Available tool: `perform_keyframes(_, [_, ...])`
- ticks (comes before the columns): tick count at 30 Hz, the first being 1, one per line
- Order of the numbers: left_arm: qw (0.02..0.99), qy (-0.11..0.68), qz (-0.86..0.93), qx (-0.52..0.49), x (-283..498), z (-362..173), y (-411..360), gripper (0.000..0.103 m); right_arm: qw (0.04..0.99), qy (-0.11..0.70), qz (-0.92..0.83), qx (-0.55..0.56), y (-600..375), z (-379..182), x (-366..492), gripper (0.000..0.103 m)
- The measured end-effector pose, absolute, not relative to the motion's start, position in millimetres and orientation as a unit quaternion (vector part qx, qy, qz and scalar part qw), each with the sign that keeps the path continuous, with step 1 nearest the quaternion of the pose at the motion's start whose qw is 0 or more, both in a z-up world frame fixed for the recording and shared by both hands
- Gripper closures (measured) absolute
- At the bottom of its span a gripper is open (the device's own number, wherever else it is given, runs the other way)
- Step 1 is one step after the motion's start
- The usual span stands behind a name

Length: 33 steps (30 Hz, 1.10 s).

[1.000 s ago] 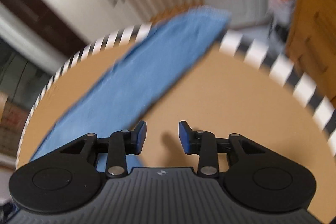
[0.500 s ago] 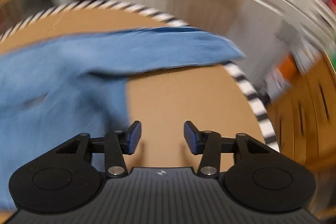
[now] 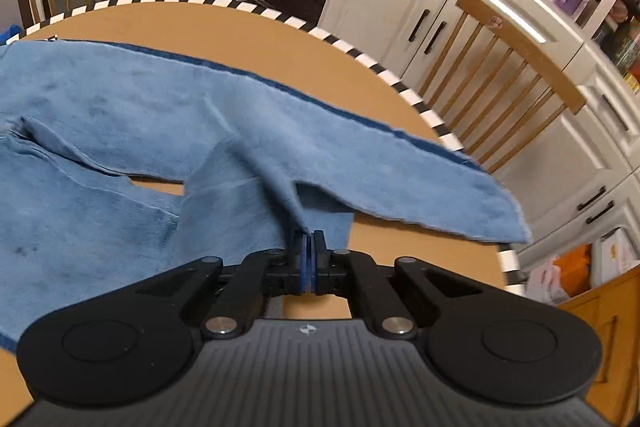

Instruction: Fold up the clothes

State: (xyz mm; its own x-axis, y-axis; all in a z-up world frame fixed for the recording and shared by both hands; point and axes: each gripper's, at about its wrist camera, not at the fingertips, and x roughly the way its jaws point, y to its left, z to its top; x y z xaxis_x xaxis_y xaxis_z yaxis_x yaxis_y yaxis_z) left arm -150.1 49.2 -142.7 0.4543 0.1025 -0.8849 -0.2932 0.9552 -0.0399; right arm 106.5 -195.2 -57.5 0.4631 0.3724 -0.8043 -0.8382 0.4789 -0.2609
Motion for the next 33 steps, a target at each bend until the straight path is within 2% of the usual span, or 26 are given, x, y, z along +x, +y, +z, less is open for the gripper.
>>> perform_keyframes(7, [0.849,0.512,0.096,-0.088,-148.8,-146.5,51.7,0.002,0.795,0.312,0.352,-0.383,-202.7,24.2,63.9,0.102])
perform_keyframes(13, [0.849,0.512,0.083,-0.094,-149.0,-146.8,55.1,0.000,0.765,0.278,0.293,-0.501,-174.5,99.3,30.5,0.103])
perform_keyframes(16, [0.851,0.510,0.081,-0.096,-150.2,-147.3,55.6,0.000,0.739,0.292,0.276,-0.541,-144.7,108.2,51.9,0.103])
perform_keyframes(18, [0.852,0.510,0.079,-0.091,-150.3,-148.1,54.9,0.000,0.732,0.321,0.269,-0.537,-126.0,98.0,78.1,0.099])
perform_keyframes(19, [0.852,0.510,0.080,-0.089,-149.6,-148.4,54.3,0.000,0.736,0.338,0.263,-0.525,-121.2,90.0,91.2,0.097])
perform_keyframes(22, [0.851,0.511,0.082,-0.086,-148.5,-149.1,53.6,0.000,0.768,0.400,0.244,-0.438,-133.8,53.2,126.9,0.079])
perform_keyframes(23, [0.852,0.511,0.082,-0.087,-148.6,-149.1,53.9,0.000,0.780,0.423,0.234,-0.396,-146.5,39.4,135.9,0.063])
perform_keyframes(24, [0.852,0.510,0.081,-0.087,-148.7,-149.1,54.2,0.000,0.792,0.452,0.220,-0.346,-164.7,25.2,143.6,0.055])
perform_keyframes(29, [0.852,0.510,0.079,-0.085,-148.8,-149.6,54.2,0.000,0.809,0.579,0.101,-0.038,-301.9,-53.0,164.4,0.056])
perform_keyframes(32, [0.850,0.515,0.080,-0.080,-146.7,-150.3,52.8,0.000,0.795,0.606,0.015,0.028,-368.2,-91.3,164.5,0.055])
perform_keyframes(33, [0.849,0.516,0.080,-0.078,-146.2,-150.6,52.3,0.000,0.792,0.609,0.002,0.040,-380.6,-99.8,165.1,0.052])
